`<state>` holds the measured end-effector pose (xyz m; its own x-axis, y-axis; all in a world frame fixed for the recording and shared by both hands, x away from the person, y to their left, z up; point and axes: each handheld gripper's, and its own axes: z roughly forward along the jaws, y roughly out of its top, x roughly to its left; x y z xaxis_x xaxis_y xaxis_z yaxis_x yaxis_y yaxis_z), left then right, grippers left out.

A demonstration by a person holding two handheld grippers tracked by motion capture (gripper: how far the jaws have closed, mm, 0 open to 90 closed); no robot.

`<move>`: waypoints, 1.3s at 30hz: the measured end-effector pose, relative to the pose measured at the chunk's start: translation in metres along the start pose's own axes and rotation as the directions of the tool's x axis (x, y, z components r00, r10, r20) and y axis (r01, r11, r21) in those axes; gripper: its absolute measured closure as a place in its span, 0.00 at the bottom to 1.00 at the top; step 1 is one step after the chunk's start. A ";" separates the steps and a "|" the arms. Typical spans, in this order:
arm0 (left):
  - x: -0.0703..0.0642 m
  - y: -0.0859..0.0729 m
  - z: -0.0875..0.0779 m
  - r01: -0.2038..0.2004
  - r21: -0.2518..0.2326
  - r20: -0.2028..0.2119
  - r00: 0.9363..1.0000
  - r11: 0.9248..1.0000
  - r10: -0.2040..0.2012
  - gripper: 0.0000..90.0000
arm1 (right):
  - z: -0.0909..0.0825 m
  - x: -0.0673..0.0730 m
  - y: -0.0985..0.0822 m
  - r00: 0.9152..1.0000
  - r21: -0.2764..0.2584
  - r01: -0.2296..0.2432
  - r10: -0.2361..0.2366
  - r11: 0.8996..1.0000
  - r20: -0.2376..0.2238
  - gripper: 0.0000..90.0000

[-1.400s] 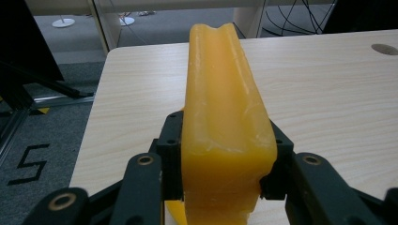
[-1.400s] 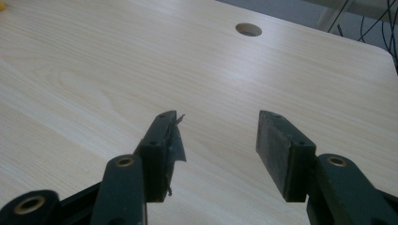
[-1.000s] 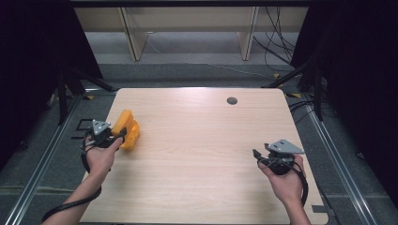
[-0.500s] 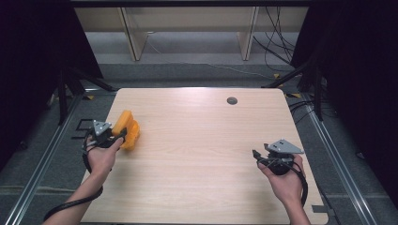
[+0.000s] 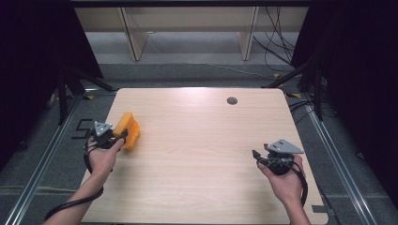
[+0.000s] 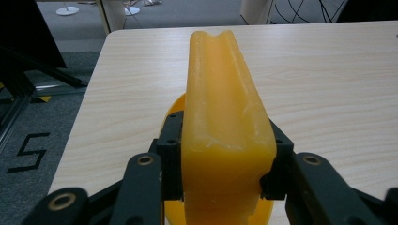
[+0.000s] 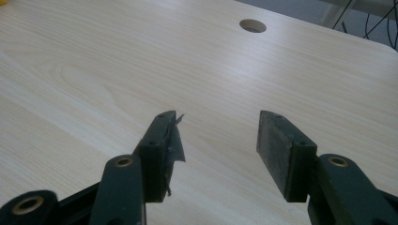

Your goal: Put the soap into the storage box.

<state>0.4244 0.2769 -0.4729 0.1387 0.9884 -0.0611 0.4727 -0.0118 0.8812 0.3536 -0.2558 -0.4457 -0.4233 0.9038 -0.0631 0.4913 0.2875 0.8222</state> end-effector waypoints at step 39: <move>-0.002 -0.004 0.004 0.005 0.036 0.040 0.999 0.999 -0.006 0.53 | 0.001 -0.001 -0.001 1.000 0.006 0.008 -0.008 1.000 -0.019 0.53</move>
<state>0.4256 0.2748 -0.4776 0.1701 0.9817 -0.0853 0.5046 -0.0125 0.8632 0.3545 -0.2563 -0.4470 -0.4418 0.8951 -0.0591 0.4919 0.2968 0.8185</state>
